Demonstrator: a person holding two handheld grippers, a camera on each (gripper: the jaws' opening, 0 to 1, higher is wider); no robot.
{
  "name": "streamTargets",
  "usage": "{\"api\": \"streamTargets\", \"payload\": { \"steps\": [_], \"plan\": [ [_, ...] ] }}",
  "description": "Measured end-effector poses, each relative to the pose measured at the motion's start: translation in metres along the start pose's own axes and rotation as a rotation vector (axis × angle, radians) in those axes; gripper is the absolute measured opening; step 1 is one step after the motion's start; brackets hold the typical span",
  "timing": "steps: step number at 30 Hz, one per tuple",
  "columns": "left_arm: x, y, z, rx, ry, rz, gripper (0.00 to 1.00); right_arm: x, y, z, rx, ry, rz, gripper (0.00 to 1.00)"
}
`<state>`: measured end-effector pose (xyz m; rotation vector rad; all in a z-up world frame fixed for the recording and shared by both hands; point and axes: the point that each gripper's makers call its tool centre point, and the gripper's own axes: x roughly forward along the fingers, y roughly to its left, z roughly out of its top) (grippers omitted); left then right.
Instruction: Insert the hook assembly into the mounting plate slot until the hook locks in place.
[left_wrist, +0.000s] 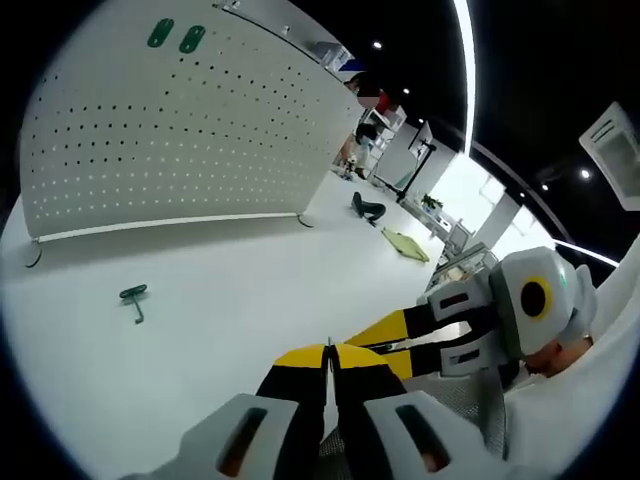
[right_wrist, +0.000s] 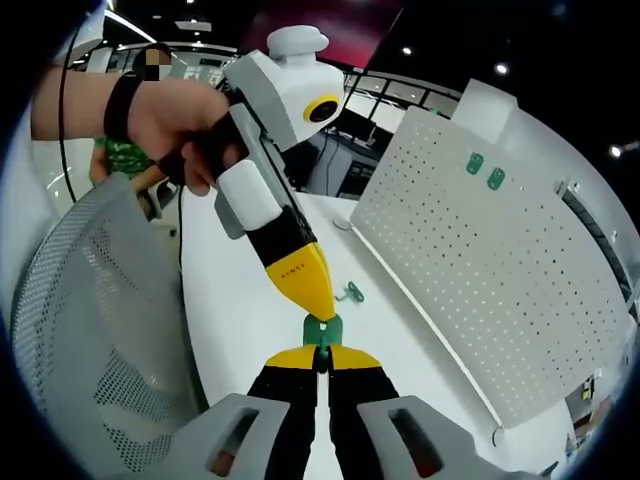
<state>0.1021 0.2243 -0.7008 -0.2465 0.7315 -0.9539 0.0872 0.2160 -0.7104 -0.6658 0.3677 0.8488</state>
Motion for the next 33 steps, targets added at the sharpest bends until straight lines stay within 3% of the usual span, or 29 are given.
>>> {"api": "streamTargets", "payload": {
  "steps": [6,8,12,13,14,21,23,26,33],
  "plan": [
    [-0.003,0.003,-0.001,0.028,-0.004,0.013,0.04,-0.001,0.001,0.003,-0.015,-0.003,0.011,0.01],
    [-0.005,0.006,0.005,0.04,-0.04,0.028,0.08,-0.002,0.0,0.004,-0.018,-0.006,0.008,0.01],
    [-0.008,0.007,0.008,0.038,-0.051,0.027,0.1,-0.003,-0.001,0.004,-0.01,-0.003,0.007,0.01],
    [-0.009,0.012,0.015,0.073,-0.095,0.063,0.1,-0.003,-0.001,0.003,-0.009,-0.003,0.006,0.01],
    [-0.011,0.012,0.016,0.081,-0.102,0.066,0.11,-0.004,-0.001,0.003,-0.007,-0.003,0.004,0.01],
    [-0.015,0.014,0.01,0.058,-0.112,0.064,0.14,-0.004,-0.004,0.002,0.018,-0.006,-0.021,0.01],
    [-0.014,0.013,0.009,0.086,-0.127,0.057,0.13,-0.003,-0.007,0.004,0.024,-0.019,-0.037,0.01],
    [-0.014,0.016,0.002,0.161,-0.101,0.08,0.15,-0.002,-0.011,0.004,0.037,-0.018,-0.054,0.01],
    [-0.021,0.017,0.001,0.202,-0.133,0.069,0.21,0.002,-0.023,0.013,0.118,-0.056,-0.097,0.01]
  ]
}}
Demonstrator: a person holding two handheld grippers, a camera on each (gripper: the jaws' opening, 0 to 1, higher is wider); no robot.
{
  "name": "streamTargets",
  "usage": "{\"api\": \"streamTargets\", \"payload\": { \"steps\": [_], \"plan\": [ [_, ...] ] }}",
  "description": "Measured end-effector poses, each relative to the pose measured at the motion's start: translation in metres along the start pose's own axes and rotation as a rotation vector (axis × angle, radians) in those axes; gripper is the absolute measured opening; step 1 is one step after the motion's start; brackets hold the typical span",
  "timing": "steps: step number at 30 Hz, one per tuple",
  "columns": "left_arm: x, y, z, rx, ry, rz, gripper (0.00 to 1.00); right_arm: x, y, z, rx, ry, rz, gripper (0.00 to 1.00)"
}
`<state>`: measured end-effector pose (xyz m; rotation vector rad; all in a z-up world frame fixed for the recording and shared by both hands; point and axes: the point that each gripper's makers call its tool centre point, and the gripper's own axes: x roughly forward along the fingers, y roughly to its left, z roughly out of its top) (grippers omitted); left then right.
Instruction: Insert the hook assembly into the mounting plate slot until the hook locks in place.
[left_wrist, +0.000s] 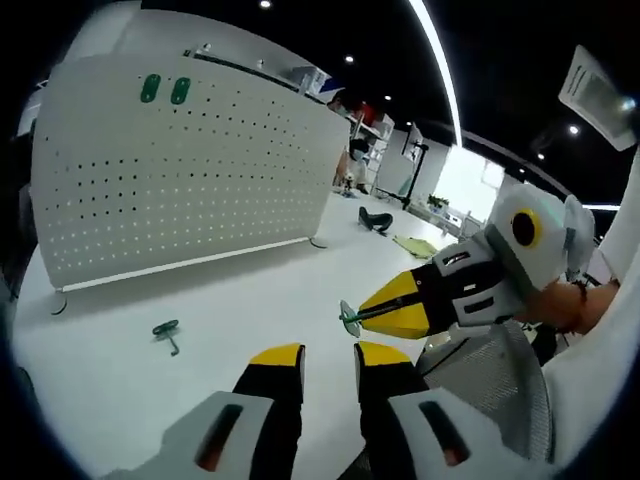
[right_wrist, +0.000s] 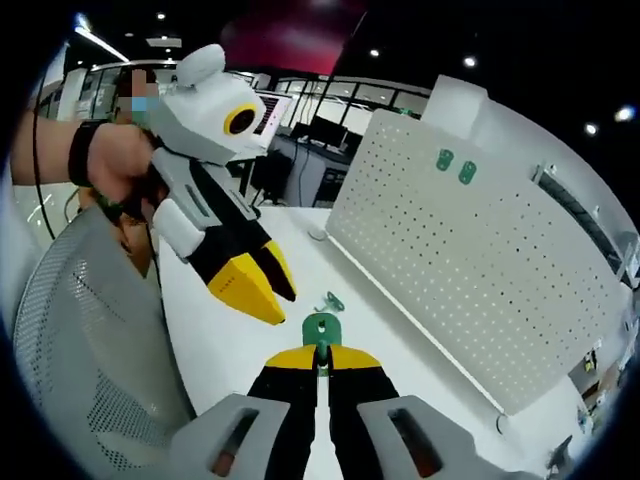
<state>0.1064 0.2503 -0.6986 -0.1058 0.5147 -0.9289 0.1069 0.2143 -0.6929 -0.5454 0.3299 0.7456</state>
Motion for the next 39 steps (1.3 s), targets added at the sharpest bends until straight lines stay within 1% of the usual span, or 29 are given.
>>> {"api": "streamTargets", "payload": {
  "steps": [1,2,4,5,6,7,9,11,13,15,16,18,21,23,26,29,31,32,34,36,37,39],
  "plan": [
    [-0.001,0.002,0.003,0.023,-0.024,0.011,0.2,0.002,0.0,0.002,0.011,-0.007,-0.001,0.01],
    [-0.003,0.002,0.004,0.059,-0.035,0.008,0.21,0.003,-0.001,0.002,0.025,-0.009,-0.004,0.01],
    [-0.004,0.001,0.003,0.052,-0.034,0.0,0.23,0.005,-0.005,0.006,0.062,-0.028,-0.026,0.01],
    [-0.005,0.001,0.004,0.054,-0.034,-0.004,0.24,0.005,-0.006,0.008,0.087,-0.04,-0.027,0.01],
    [-0.006,0.002,0.005,0.066,-0.041,0.001,0.24,0.006,-0.006,0.009,0.104,-0.048,-0.023,0.01],
    [-0.007,0.003,0.007,0.074,-0.049,0.005,0.25,0.005,-0.01,0.01,0.107,-0.053,-0.035,0.01],
    [-0.01,0.002,0.012,0.08,-0.082,0.001,0.29,0.005,-0.013,0.012,0.117,-0.058,-0.045,0.01],
    [-0.011,0.002,0.013,0.076,-0.092,0.004,0.32,0.004,-0.019,0.014,0.141,-0.074,-0.07,0.01],
    [-0.012,0.004,0.012,0.126,-0.094,0.017,0.35,0.003,-0.024,0.013,0.178,-0.089,-0.089,0.01],
    [-0.013,0.001,0.012,0.135,-0.1,0.012,0.42,0.003,-0.026,0.013,0.186,-0.089,-0.097,0.01],
    [-0.013,-0.001,0.014,0.135,-0.115,-0.002,0.45,0.003,-0.028,0.013,0.189,-0.09,-0.106,0.01],
    [-0.014,-0.004,0.016,0.146,-0.132,-0.008,0.46,0.003,-0.031,0.013,0.203,-0.095,-0.109,0.01],
    [-0.013,-0.005,0.015,0.156,-0.128,-0.015,0.49,0.003,-0.036,0.015,0.221,-0.104,-0.118,0.01],
    [-0.012,-0.006,0.014,0.175,-0.134,-0.014,0.54,0.003,-0.04,0.016,0.23,-0.109,-0.135,0.01],
    [-0.012,-0.007,0.012,0.207,-0.122,-0.014,0.61,0.002,-0.046,0.016,0.254,-0.118,-0.164,0.01],
    [-0.013,-0.008,0.012,0.209,-0.122,-0.03,0.63,0.002,-0.051,0.016,0.266,-0.119,-0.171,0.01],
    [-0.014,-0.007,0.011,0.212,-0.128,-0.032,0.66,0.002,-0.054,0.017,0.289,-0.121,-0.17,0.01],
    [-0.015,-0.007,0.011,0.228,-0.133,-0.036,0.68,0.002,-0.057,0.019,0.302,-0.131,-0.17,0.01],
    [-0.017,-0.008,0.013,0.235,-0.153,-0.041,0.72,0.0,-0.063,0.022,0.304,-0.143,-0.197,0.01],
    [-0.018,-0.012,0.016,0.239,-0.17,-0.055,0.74,-0.001,-0.068,0.025,0.312,-0.159,-0.213,0.01],
    [-0.019,-0.012,0.018,0.255,-0.179,-0.048,0.75,-0.002,-0.071,0.026,0.318,-0.166,-0.22,0.01],
    [-0.018,-0.012,0.02,0.26,-0.182,-0.041,0.78,-0.002,-0.076,0.028,0.325,-0.167,-0.23,0.01]
  ]
}}
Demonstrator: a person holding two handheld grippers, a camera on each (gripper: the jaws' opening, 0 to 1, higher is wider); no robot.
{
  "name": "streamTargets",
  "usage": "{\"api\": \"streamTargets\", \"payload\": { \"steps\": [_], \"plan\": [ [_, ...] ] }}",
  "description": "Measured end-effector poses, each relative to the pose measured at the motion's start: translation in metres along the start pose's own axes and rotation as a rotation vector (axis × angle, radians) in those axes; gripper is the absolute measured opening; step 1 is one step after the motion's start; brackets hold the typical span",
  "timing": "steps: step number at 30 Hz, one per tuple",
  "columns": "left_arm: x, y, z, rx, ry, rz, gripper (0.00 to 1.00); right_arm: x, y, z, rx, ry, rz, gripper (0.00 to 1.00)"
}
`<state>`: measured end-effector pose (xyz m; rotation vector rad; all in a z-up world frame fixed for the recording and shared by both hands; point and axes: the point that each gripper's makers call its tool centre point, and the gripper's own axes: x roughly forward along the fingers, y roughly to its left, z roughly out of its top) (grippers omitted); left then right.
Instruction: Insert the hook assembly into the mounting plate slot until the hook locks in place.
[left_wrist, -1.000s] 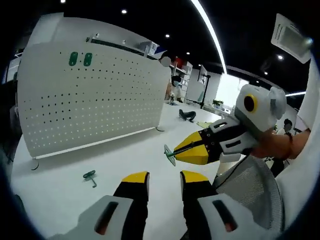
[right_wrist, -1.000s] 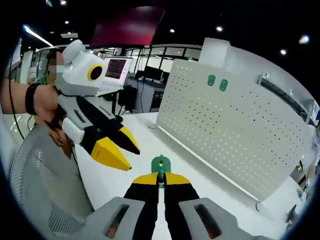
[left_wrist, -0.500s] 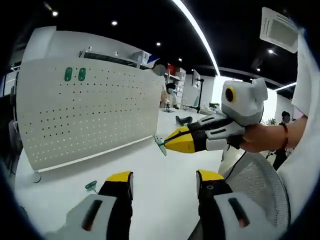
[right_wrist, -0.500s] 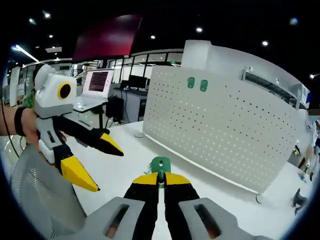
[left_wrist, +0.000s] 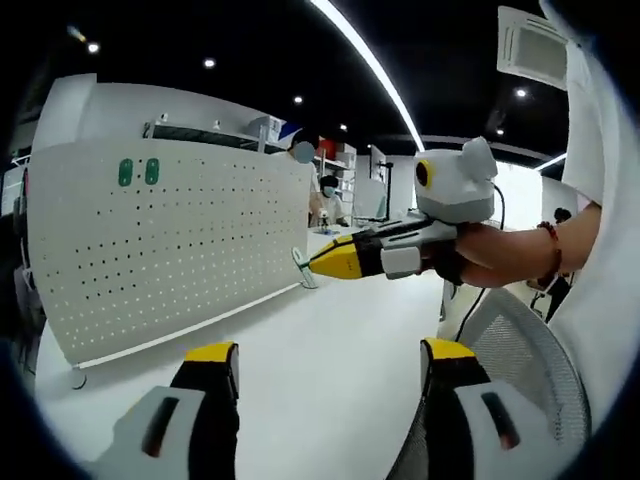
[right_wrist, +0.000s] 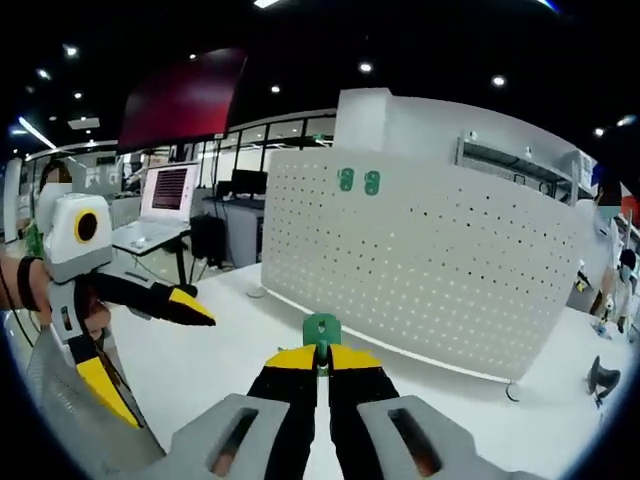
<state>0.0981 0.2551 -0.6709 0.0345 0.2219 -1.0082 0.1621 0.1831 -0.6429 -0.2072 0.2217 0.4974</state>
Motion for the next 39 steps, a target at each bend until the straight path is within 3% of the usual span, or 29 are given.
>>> {"api": "streamTargets", "payload": {
  "steps": [4,9,14,27,39],
  "plan": [
    [-0.001,0.007,-0.002,0.025,0.019,0.033,0.85,0.002,-0.007,0.006,0.019,-0.016,-0.018,0.01],
    [-0.002,0.01,0.009,-0.012,-0.062,0.037,0.91,0.005,-0.012,0.012,0.034,-0.032,-0.036,0.01],
    [-0.002,0.012,0.009,0.014,-0.053,0.063,0.97,0.01,-0.014,0.02,0.051,-0.045,-0.033,0.01],
    [-0.008,0.016,0.001,0.031,-0.027,0.083,0.97,0.019,-0.026,0.042,0.061,-0.093,-0.056,0.01],
    [-0.011,0.019,0.007,0.022,-0.051,0.101,0.95,0.03,-0.029,0.06,0.054,-0.117,-0.055,0.01]
  ]
}}
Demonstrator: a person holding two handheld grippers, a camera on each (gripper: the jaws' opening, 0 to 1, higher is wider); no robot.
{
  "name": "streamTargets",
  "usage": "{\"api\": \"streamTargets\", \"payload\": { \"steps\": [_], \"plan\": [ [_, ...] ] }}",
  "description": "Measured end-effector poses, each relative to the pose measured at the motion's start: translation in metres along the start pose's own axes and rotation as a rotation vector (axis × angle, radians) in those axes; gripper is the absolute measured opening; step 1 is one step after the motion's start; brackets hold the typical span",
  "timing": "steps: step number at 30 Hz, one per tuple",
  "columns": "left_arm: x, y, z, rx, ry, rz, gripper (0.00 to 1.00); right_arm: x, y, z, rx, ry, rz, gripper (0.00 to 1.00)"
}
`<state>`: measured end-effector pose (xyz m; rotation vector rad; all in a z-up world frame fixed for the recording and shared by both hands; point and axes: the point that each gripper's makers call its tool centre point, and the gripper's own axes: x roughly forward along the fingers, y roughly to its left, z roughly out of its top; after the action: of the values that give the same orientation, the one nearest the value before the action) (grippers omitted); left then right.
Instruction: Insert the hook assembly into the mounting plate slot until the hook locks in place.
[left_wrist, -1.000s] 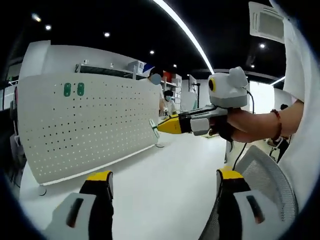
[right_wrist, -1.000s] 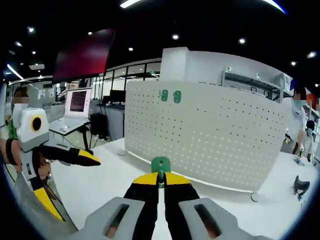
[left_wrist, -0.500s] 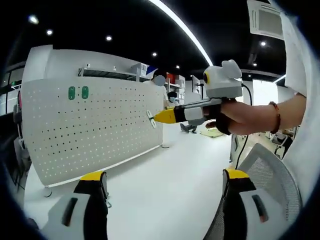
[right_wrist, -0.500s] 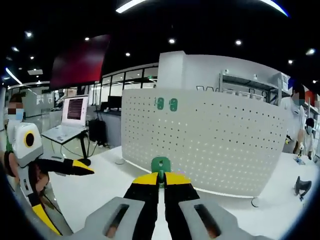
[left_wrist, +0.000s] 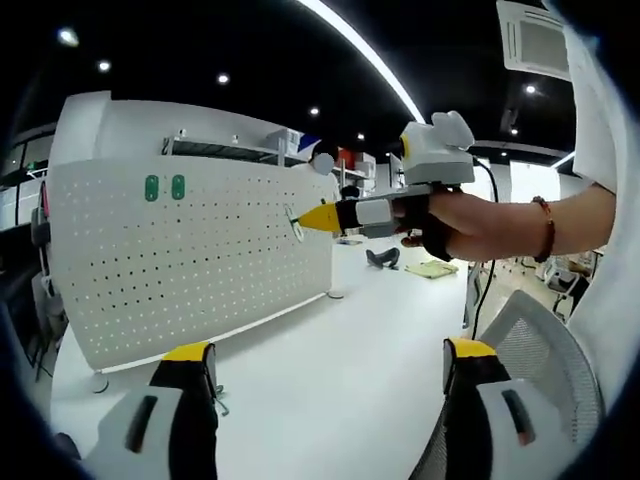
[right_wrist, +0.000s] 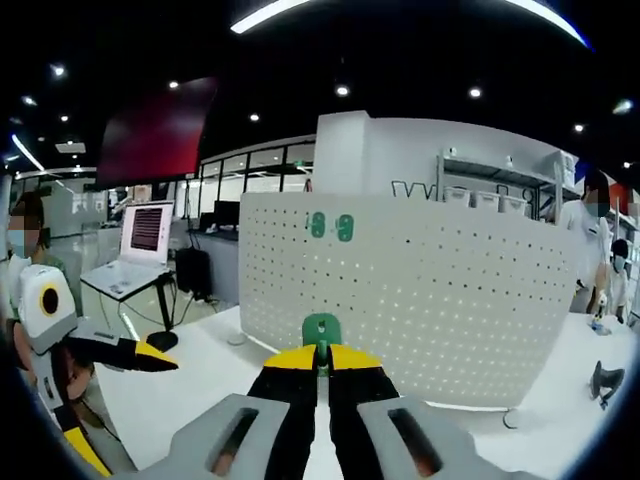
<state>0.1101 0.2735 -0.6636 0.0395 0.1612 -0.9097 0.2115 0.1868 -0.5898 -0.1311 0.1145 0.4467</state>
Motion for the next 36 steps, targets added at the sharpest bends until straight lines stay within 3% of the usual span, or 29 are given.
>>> {"api": "streamTargets", "payload": {
  "steps": [26,36],
  "plan": [
    [-0.01,0.009,0.001,-0.008,-0.012,0.013,0.9,0.033,-0.012,0.028,0.038,-0.049,-0.033,0.01],
    [-0.013,0.01,-0.004,-0.012,0.024,0.013,0.89,0.041,-0.014,0.035,0.047,-0.06,-0.039,0.01]
  ]
}}
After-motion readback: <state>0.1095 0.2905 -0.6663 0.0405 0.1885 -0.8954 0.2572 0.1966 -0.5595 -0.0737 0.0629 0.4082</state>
